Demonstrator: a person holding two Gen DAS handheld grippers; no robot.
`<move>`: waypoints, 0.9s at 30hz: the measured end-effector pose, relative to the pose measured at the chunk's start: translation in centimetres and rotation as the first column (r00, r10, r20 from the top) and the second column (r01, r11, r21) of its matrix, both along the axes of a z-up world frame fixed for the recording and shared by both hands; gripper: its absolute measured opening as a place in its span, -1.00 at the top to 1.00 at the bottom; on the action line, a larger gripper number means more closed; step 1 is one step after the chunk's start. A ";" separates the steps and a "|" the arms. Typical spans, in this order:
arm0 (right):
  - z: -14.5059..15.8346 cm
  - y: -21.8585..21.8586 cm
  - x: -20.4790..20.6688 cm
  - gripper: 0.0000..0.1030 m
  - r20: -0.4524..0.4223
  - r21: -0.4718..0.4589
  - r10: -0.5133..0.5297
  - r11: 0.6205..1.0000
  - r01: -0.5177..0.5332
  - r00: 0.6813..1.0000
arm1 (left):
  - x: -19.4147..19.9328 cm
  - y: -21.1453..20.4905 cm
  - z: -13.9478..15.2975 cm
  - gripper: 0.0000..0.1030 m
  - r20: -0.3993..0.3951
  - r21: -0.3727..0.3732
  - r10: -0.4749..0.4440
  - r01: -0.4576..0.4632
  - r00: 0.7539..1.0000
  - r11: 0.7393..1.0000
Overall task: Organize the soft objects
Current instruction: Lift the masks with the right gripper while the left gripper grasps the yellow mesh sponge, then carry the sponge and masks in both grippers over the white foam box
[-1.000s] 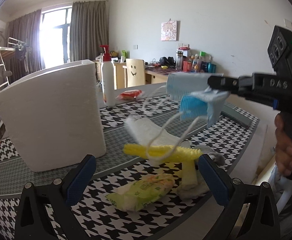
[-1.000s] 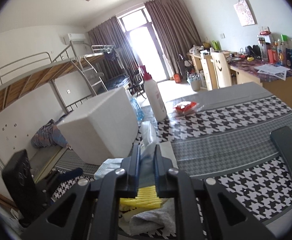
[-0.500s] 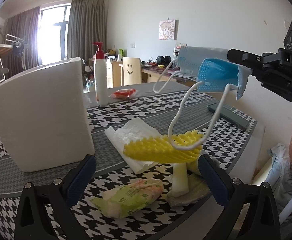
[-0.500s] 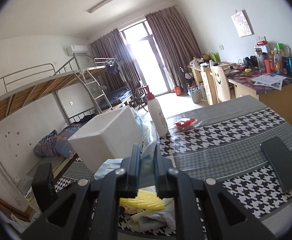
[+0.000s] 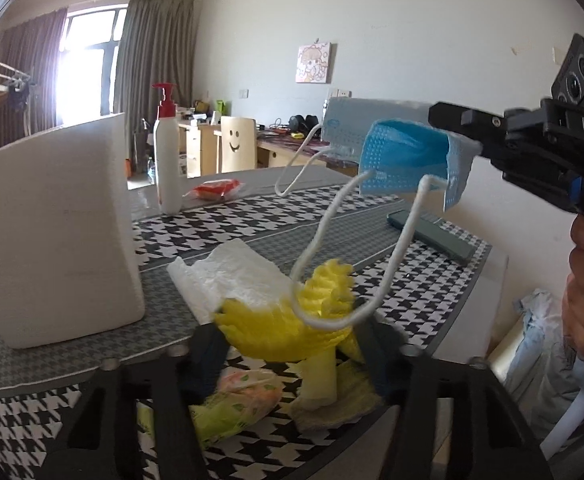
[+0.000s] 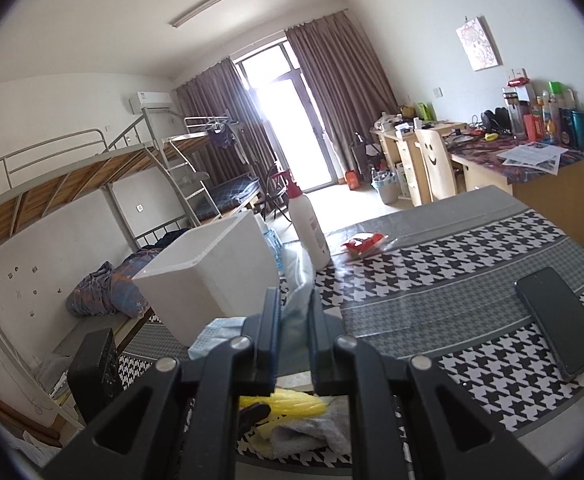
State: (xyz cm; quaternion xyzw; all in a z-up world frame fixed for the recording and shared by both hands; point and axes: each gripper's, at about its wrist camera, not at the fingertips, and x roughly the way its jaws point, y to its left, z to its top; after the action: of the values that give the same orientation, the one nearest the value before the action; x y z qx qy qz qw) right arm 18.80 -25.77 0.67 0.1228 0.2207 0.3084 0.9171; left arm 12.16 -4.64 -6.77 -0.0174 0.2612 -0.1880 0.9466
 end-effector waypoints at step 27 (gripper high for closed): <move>1.5 1.0 -1.1 0.71 0.098 -0.070 -0.065 0.995 0.072 0.993 | -1.7 2.9 4.4 0.60 0.047 -0.007 0.079 -0.078 0.996 0.997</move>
State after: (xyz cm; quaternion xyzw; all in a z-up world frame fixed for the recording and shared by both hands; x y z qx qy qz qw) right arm 17.68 -24.77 2.15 0.0817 0.1831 0.2740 0.9406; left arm 10.45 -1.75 -2.39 -0.0256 0.2372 -0.1517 0.9592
